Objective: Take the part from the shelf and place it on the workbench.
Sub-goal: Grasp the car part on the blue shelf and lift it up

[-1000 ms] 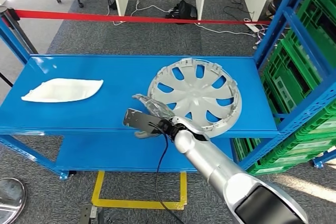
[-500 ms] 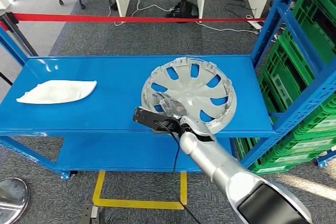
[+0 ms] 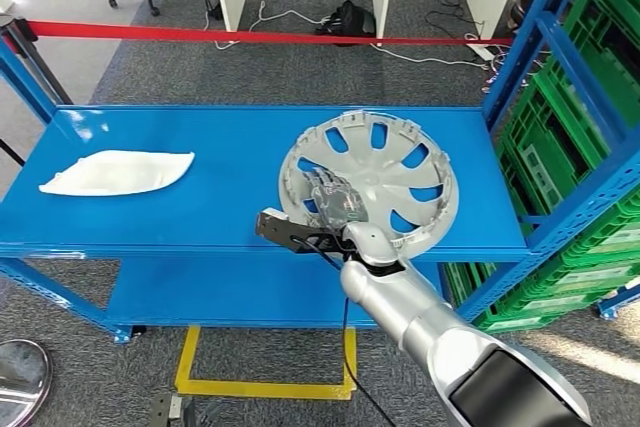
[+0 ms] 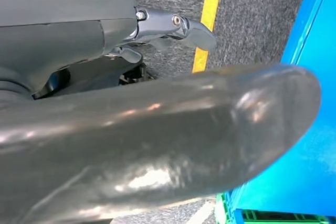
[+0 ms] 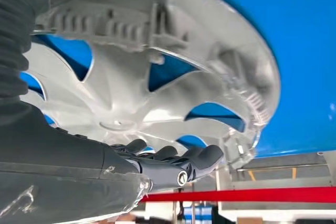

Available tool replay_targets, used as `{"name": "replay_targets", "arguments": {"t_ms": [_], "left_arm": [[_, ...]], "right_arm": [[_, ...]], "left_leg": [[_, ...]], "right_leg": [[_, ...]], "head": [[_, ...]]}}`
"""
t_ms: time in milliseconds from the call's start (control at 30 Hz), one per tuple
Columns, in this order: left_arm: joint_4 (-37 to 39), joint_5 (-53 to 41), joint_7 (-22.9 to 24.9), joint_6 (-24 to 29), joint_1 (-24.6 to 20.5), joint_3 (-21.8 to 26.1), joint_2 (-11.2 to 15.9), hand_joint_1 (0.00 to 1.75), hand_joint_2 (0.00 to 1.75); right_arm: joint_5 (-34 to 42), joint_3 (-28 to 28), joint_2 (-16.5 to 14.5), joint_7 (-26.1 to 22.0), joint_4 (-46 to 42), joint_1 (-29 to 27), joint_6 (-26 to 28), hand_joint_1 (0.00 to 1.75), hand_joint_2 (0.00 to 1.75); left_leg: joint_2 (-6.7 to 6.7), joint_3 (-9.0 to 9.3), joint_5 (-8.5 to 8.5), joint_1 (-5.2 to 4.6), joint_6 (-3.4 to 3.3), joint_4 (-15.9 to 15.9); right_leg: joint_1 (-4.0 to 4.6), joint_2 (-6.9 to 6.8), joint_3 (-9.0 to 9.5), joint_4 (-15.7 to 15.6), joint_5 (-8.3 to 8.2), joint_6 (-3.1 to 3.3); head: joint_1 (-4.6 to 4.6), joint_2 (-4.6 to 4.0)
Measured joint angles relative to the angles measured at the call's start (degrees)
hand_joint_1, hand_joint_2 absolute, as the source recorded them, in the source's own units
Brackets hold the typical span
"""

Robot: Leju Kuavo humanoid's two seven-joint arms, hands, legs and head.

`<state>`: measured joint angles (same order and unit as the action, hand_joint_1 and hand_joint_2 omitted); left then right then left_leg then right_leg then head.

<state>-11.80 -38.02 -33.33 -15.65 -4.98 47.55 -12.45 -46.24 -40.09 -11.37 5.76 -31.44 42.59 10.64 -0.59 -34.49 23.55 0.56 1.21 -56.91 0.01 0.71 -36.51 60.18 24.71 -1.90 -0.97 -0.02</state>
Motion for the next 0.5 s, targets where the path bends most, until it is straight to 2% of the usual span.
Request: {"name": "replay_targets", "arguments": {"t_ms": [67, 133, 167, 200, 233, 267, 333, 367, 467, 500], "left_arm": [[-0.01, -0.05, -0.07, 0.00, -0.03, 0.07, -0.02, 0.00, 0.00], [0.00, -0.13, -0.11, 0.00, -0.02, 0.13, -0.01, 0.00, 0.00], [0.00, -0.16, -0.12, 0.00, 0.00, 0.15, 0.00, 0.00, 0.00], [0.01, -0.17, -0.13, 0.00, 0.01, 0.17, 0.01, 0.00, 0.00], [0.01, -0.20, -0.13, 0.00, 0.00, 0.18, -0.01, 0.00, 0.00], [0.00, -0.22, -0.13, 0.00, -0.01, 0.19, -0.03, 0.00, 0.00], [0.00, -0.27, -0.13, 0.03, -0.07, 0.21, -0.03, 0.00, 0.00], [-0.01, -0.28, -0.13, 0.09, -0.09, 0.23, -0.01, 0.00, 0.00], [-0.01, -0.30, -0.13, 0.34, -0.03, 0.30, 0.02, 0.00, 0.00], [-0.01, -0.30, -0.13, 0.39, -0.02, 0.31, 0.01, 0.00, 0.00]], "right_arm": [[-0.68, -0.13, 0.02, 0.41, 0.05, 0.05, 0.08, 0.00, 1.75], [-1.25, -0.20, 0.04, 0.91, 0.31, -0.10, -0.56, 0.00, 1.75], [-1.70, -0.22, 0.05, 1.33, 0.54, -0.24, -1.20, 0.00, 1.75], [-2.27, -0.25, 0.07, 1.80, 0.79, -0.32, -1.99, 0.00, 1.75], [-2.92, -0.28, 0.09, 2.32, 1.05, -0.26, -2.92, 0.00, 1.75], [-3.53, -0.31, 0.09, 2.74, 1.29, -0.07, -3.78, 0.00, 1.75], [-4.50, -0.34, 0.05, 3.47, 1.96, 0.57, -5.71, 0.09, 1.75], [-4.86, -0.36, 0.02, 3.86, 2.41, 0.87, -6.73, 0.45, 1.75], [-5.71, -0.36, -0.15, 5.19, 3.81, 1.81, -9.90, 1.67, 1.75], [-5.89, -0.36, -0.25, 5.51, 4.20, 2.13, -10.67, 1.75, 1.75]], "left_leg": [[0.03, 0.05, -0.09, 0.12, -0.49, 0.09], [0.05, 0.05, -0.06, 0.10, -0.65, 0.08], [0.04, 0.06, -0.05, 0.09, -0.66, 0.07], [0.02, 0.10, -0.02, 0.10, -0.65, 0.05], [-0.01, 0.19, 0.01, 0.12, -0.60, 0.03], [-0.04, 0.33, 0.09, 0.15, -0.48, 0.02], [-0.12, 0.48, 0.29, -0.02, 0.01, -0.08], [-0.16, 0.51, 0.30, -0.11, 0.31, -0.06], [-0.19, 0.75, 0.18, -0.07, 1.19, 0.31], [-0.13, 0.65, 0.66, -0.03, 1.48, -0.13]], "right_leg": [[-0.06, -0.16, -2.45, 5.25, 3.05, -0.52], [-0.10, -0.22, -6.05, 12.97, 6.31, -0.80], [-0.10, -0.22, -7.13, 15.16, 6.74, -0.84], [-0.10, -0.23, -7.23, 15.25, 6.11, -0.83], [-0.12, -0.25, -6.11, 12.93, 4.50, -0.78], [-0.16, -0.28, -4.08, 8.92, 2.39, -0.72], [-0.15, -0.20, -0.18, 1.60, -0.08, -0.42], [-0.11, -0.11, 0.81, -0.22, -0.42, -0.15], [0.00, 0.07, 1.17, -0.89, -0.45, 1.01], [-0.08, 0.07, 1.29, -1.03, -0.54, 1.38]], "head": [[-0.27, 0.00], [-0.43, 0.00], [-0.44, 0.00], [-0.46, 0.00], [-0.45, 0.00], [-0.45, 0.00], [-0.40, 0.00], [-0.37, 0.01], [-0.30, 0.00], [-0.24, 0.00]]}}
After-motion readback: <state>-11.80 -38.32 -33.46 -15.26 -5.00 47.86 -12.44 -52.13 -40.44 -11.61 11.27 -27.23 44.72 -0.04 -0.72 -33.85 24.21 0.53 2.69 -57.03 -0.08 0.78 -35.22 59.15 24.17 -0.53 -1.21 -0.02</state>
